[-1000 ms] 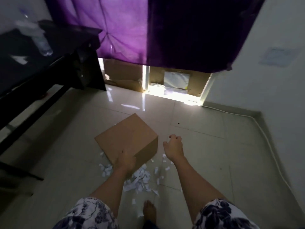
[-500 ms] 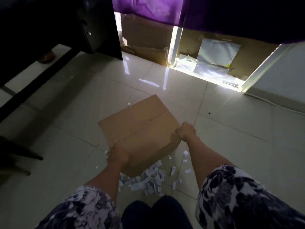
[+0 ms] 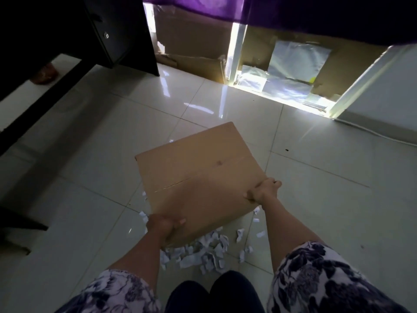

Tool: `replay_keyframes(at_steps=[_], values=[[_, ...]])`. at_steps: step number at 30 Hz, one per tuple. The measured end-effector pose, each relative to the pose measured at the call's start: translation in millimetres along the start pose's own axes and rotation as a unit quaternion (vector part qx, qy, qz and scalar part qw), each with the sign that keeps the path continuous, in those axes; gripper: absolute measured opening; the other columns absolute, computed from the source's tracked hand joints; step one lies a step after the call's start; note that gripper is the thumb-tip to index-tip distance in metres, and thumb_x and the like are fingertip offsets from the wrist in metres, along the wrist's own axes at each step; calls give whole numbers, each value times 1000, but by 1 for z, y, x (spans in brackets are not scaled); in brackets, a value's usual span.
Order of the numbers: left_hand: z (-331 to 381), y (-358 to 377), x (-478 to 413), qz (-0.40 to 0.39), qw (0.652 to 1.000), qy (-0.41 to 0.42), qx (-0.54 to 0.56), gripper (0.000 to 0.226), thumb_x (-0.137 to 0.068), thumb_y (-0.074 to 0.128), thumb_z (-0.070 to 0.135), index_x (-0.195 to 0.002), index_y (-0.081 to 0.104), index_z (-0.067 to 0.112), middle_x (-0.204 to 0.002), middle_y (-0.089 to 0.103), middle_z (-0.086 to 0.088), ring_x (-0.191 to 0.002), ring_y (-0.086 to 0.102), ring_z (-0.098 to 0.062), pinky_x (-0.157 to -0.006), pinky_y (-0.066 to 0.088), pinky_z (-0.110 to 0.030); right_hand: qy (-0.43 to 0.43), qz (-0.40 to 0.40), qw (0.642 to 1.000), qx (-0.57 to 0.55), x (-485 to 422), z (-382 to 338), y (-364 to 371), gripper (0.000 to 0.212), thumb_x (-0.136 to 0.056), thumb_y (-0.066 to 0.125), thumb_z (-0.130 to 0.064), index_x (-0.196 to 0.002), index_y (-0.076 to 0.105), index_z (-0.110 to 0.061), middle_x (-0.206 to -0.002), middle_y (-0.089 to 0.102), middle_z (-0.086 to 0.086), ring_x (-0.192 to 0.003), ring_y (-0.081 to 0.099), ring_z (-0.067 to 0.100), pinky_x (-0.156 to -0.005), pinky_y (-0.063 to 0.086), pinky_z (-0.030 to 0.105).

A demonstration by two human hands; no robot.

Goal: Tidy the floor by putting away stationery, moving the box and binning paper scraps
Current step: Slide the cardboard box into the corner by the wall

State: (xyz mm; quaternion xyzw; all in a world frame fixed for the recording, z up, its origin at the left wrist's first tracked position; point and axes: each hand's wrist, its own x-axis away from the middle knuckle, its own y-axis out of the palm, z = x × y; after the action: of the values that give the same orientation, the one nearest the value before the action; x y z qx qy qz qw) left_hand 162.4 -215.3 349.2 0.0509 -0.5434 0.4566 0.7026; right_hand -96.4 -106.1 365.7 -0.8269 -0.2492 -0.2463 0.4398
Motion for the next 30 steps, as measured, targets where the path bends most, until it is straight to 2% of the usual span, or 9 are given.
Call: replay_keyframes(at_steps=[3,7,13,17,19,22,26,28,30], values=[[27,-18,44,-13,998,35,-47,109,-49,93,34,-136,40,-7,-135,54,-19,-121,54,-35,-99,49,-45,7,34,999,27,50,-11,-49,100,-69,84,-15,-141,19,8,-146,15,18,-119,45,36,-102,44,35],[83,-50,123,-10,994,76,-81,103,-56,90,31,-136,38,-8,-136,51,-21,-124,51,-37,-102,46,-43,34,66,997,-9,121,-30,-122,100,-66,86,-17,-139,23,10,-144,20,19,-122,39,34,-97,42,33],[145,-59,189,-53,985,127,-105,83,-48,94,24,-109,54,-15,-109,65,-29,-90,66,-41,-62,60,-45,67,112,989,-69,196,-29,-201,95,-69,84,-22,-137,26,9,-141,24,21,-126,32,34,-100,39,36],[175,-41,246,-65,963,203,-167,77,-56,90,22,-117,57,-12,-115,65,-26,-107,63,-39,-90,54,-44,102,145,981,-84,226,-12,-246,96,-71,82,-27,-137,24,10,-144,23,22,-128,32,31,-82,37,26],[183,-27,279,-73,955,227,-176,70,-59,90,21,-113,58,-9,-115,64,-23,-108,61,-37,-91,53,-42,124,174,974,-80,241,2,-269,92,-72,80,-36,-135,30,8,-140,28,22,-126,33,31,-75,39,23],[190,3,315,-105,940,258,-197,62,-62,88,19,-111,61,-7,-117,65,-22,-109,61,-36,-93,52,-42,149,207,965,-64,256,27,-304,88,-75,75,-47,-134,36,6,-137,34,21,-126,32,32,-92,40,29],[197,60,355,-121,921,294,-226,66,-62,88,19,-116,59,-6,-123,62,-19,-114,57,-36,-93,49,-36,171,217,959,-67,262,67,-354,84,-72,76,-48,-132,43,1,-136,40,17,-127,33,32,-68,32,26],[203,92,376,-131,912,311,-235,70,-63,88,21,-120,57,-5,-126,60,-19,-116,56,-36,-95,47,-38,173,232,953,-83,257,91,-379,83,-71,79,-43,-131,44,3,-136,40,18,-129,32,34,-79,42,28],[209,128,398,-143,900,329,-248,69,-65,86,23,-120,57,-6,-126,60,-20,-117,56,-35,-95,47,-38,182,250,947,-92,250,115,-406,86,-70,81,-38,-132,41,7,-136,39,19,-131,28,35,-98,41,33]])
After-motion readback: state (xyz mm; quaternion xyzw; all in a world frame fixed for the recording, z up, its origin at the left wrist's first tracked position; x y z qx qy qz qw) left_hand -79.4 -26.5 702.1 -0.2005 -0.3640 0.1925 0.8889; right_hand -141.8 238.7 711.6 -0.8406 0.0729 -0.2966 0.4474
